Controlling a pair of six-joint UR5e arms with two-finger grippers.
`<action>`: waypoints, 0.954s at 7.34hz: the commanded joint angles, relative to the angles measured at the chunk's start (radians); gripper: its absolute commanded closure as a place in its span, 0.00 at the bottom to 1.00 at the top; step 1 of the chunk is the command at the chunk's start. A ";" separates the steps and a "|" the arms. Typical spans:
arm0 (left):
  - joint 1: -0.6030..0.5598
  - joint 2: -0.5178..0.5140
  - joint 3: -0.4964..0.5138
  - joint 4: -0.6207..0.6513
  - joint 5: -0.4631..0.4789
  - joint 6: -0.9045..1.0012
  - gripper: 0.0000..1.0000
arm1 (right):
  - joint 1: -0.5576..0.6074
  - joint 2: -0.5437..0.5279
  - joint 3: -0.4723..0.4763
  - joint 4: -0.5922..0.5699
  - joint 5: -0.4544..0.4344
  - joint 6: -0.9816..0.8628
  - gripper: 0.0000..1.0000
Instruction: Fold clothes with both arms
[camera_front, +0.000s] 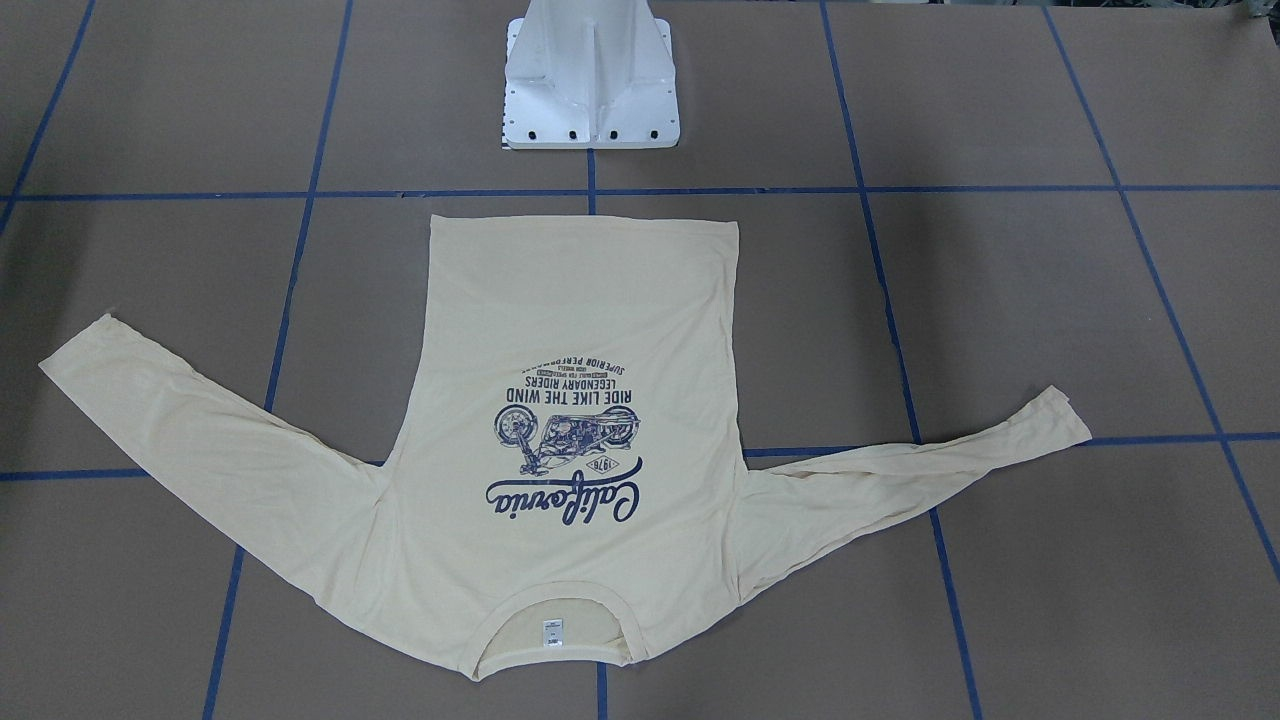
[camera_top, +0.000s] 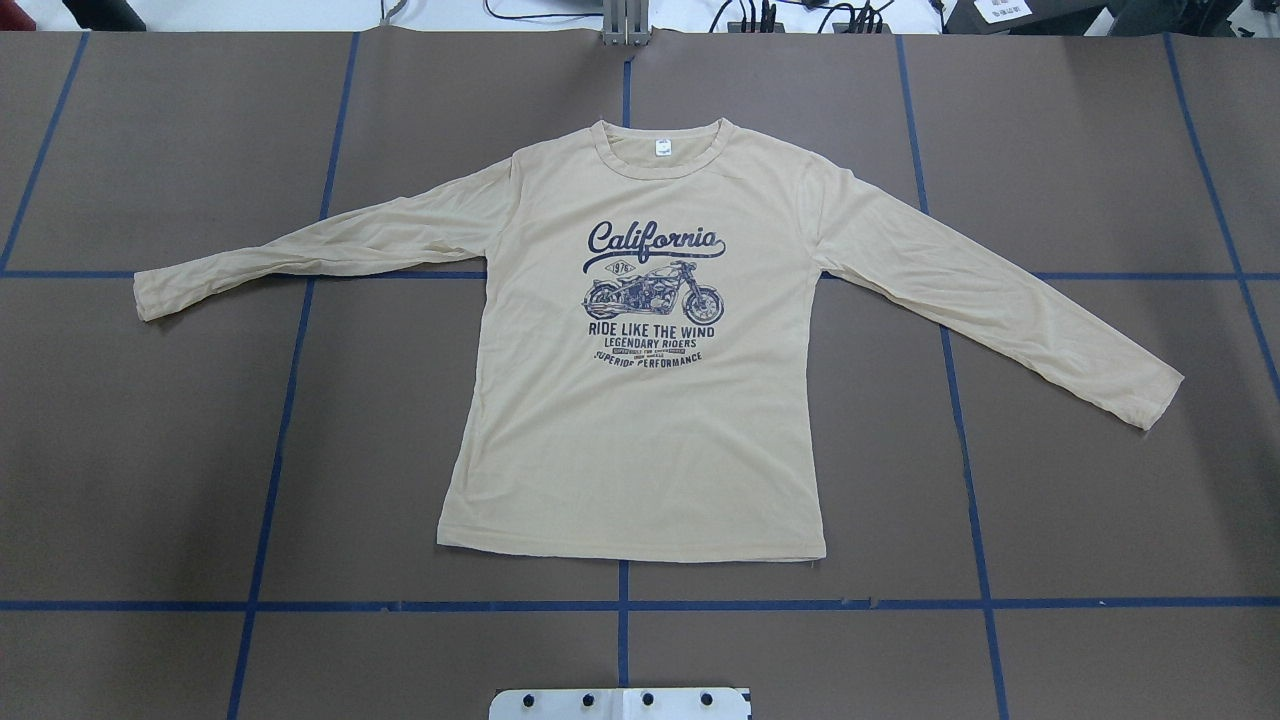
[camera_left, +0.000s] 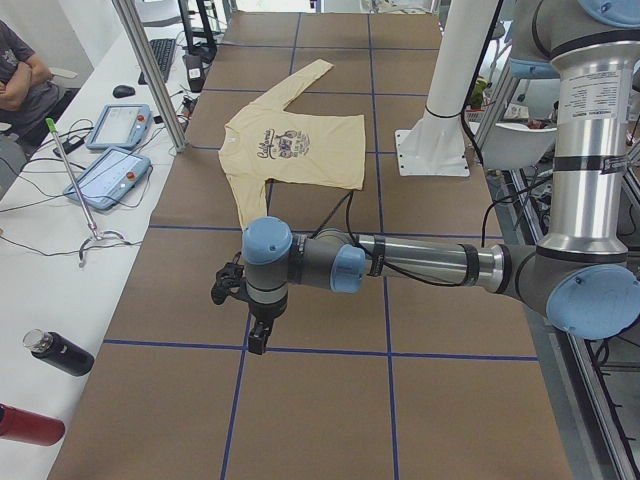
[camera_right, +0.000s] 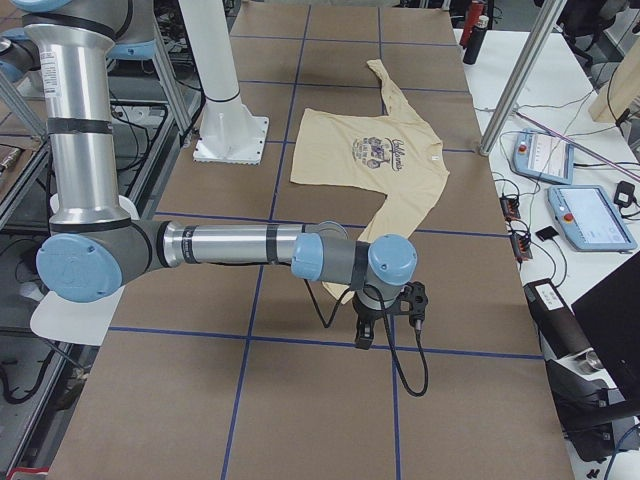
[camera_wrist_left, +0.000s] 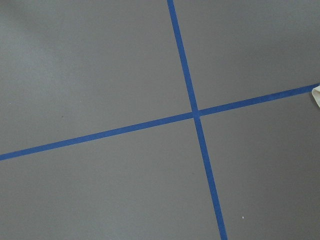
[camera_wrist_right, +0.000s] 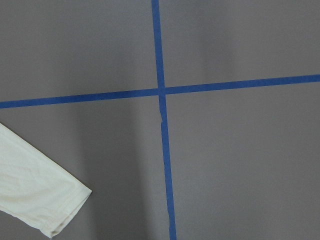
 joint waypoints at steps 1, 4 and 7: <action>0.000 -0.001 -0.007 -0.001 0.000 -0.001 0.00 | 0.002 0.005 0.009 0.001 0.000 0.003 0.00; 0.003 -0.066 -0.022 -0.015 -0.008 0.002 0.00 | 0.000 0.040 0.028 0.036 -0.003 -0.001 0.00; 0.024 -0.107 0.028 -0.084 -0.005 -0.019 0.00 | -0.080 0.021 0.009 0.257 -0.002 0.001 0.00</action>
